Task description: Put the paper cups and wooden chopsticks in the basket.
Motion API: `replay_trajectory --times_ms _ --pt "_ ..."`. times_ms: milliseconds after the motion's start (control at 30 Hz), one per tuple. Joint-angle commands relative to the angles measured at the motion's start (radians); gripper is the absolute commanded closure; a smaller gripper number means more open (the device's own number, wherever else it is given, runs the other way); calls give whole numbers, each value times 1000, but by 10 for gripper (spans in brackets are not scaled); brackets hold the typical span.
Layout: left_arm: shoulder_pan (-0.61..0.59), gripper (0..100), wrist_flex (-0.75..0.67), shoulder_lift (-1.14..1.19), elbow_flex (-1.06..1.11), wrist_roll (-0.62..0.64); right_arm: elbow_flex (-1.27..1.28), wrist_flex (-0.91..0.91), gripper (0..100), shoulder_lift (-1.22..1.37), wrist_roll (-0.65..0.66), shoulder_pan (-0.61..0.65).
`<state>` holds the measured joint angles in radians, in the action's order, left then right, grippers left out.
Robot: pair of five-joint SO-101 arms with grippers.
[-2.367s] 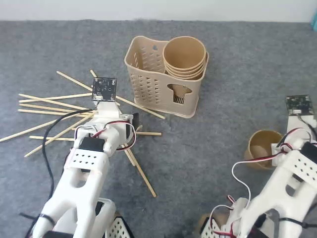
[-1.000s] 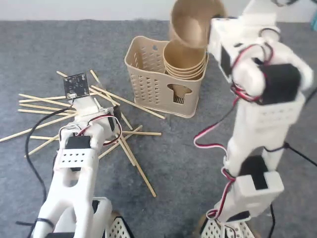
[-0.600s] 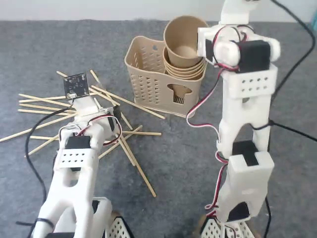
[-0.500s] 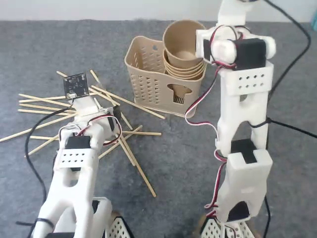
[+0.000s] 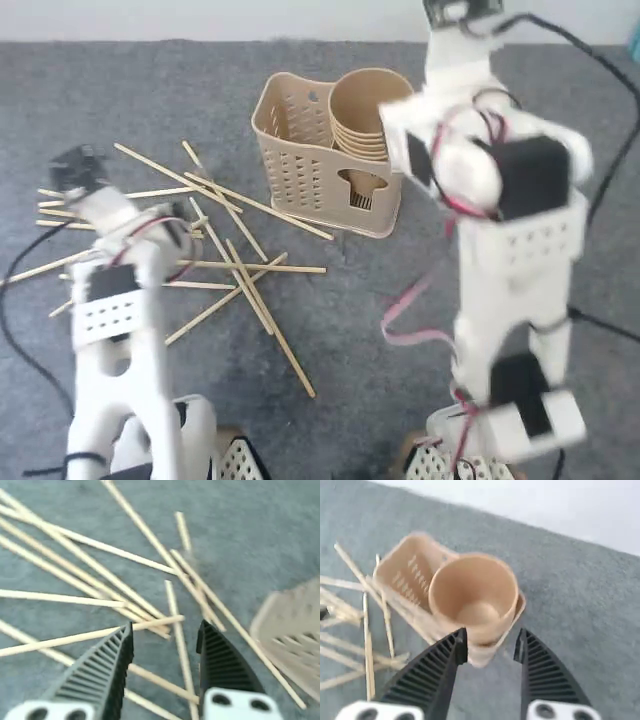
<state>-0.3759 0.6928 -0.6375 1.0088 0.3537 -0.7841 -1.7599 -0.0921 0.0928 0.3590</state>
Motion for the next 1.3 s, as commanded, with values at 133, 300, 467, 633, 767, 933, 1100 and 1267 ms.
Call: replay_trajectory --times_ms 133,300,467,633,767,933,1100,1267 --pt "-351 805 203 -11 -124 14 632 39 842 -348 250 272" --pt "-574 805 209 0 -113 14 956 325 841 -406 181 397" --pt "-744 803 199 0 -73 8 1215 691 840 -332 94 472" --pt "-796 803 178 2 -59 11 1266 992 840 -113 8 512" --pt "-772 804 81 2 -8 15 1119 1058 839 120 -28 513" --pt "-766 804 40 2 1 68 861 1026 839 390 -21 513" --pt "-767 803 38 2 -1 78 632 937 839 585 6 513" --pt "-769 804 40 2 -7 78 496 819 839 661 14 515"
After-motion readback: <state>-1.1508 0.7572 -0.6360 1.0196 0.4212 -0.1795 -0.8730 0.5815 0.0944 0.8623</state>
